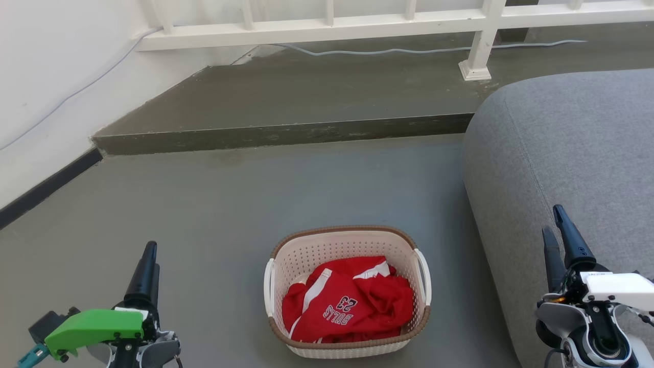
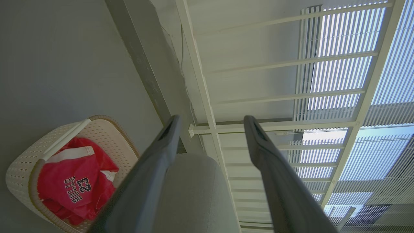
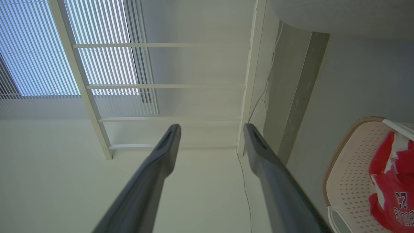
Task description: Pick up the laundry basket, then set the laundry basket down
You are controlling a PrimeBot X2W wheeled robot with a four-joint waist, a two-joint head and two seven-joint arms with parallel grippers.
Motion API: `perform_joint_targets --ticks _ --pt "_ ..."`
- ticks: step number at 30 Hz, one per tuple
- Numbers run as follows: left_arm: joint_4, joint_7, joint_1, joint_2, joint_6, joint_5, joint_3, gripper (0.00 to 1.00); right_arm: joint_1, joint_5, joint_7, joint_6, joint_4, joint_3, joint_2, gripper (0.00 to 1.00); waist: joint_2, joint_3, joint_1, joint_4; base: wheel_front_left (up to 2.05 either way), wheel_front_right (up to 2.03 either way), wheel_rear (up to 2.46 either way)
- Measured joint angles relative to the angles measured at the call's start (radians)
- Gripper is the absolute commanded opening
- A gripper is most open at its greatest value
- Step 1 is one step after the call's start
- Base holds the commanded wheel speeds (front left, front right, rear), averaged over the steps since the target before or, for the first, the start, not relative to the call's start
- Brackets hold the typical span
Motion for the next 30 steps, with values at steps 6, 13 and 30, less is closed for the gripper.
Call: perform_joint_targets --ticks 6,13,30 --pt "-0.005 -0.024 -0.002 0.011 0.0 0.062 -0.029 1.0 -0.002 -0.038 -0.025 0.0 -0.022 0.026 -0.012 1.0 0.0 0.001 0.0 -0.001 0.0 0.0 0.0" --pt "-0.007 -0.049 -0.012 0.033 0.0 0.16 -0.065 1.0 -0.003 -0.106 -0.062 0.0 -0.039 0.061 -0.042 1.0 0.0 0.002 0.0 0.0 0.0 0.0 0.0" --pt "-0.033 -0.112 -0.017 0.04 0.0 0.51 -0.104 1.0 -0.007 -0.316 -0.135 0.0 -0.059 0.153 -0.104 1.0 0.0 0.007 0.0 0.0 0.0 0.0 0.0"
